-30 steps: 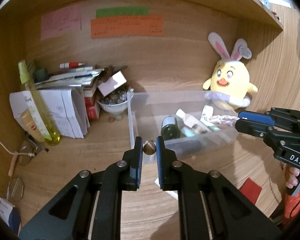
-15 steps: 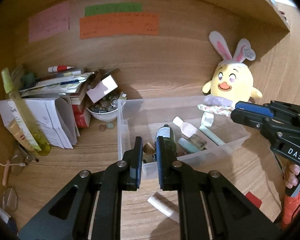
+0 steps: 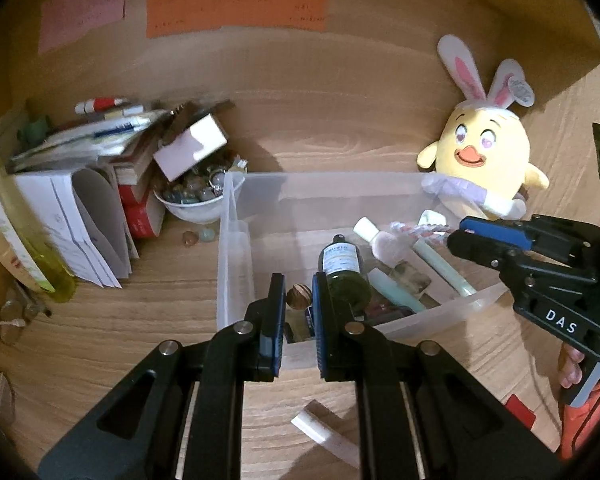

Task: Organize objects
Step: 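Carry the hair tie and bead over the clear bin with both grippers, then open both grippers to drop the hair tie and bead into the bin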

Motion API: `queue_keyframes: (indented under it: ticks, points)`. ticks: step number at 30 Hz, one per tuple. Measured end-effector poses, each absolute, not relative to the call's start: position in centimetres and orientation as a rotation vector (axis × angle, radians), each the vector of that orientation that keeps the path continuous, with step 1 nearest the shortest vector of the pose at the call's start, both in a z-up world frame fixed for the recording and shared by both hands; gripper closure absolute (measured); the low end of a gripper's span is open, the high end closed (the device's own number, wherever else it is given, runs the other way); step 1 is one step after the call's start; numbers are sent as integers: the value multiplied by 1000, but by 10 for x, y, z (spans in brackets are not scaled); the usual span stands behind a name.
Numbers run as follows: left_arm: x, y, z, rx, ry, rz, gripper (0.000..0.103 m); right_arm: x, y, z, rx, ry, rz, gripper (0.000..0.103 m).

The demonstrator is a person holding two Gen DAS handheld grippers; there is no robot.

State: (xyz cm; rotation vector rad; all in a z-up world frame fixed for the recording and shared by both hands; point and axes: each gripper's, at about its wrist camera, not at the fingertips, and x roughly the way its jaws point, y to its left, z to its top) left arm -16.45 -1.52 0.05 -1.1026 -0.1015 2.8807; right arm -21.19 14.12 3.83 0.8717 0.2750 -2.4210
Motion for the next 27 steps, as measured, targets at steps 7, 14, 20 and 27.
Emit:
queue_keyframes:
  ticks: [7,14,20,27]
  points:
    - [-176,-10,-12,-1136,-119,2859,91,-225,145,24,941,278,-2453,86]
    - [-177,-7,-14,-1127,-118,2854,89,-230,142,16,975,289,-2445,86]
    - [-173,-6,-11,-1090,-113,2868,70,-232,142,14,992,277,-2445,85]
    - [-167,-6,-4,-1040,-123,2880,46,-228,142,17,967,286,-2454,67]
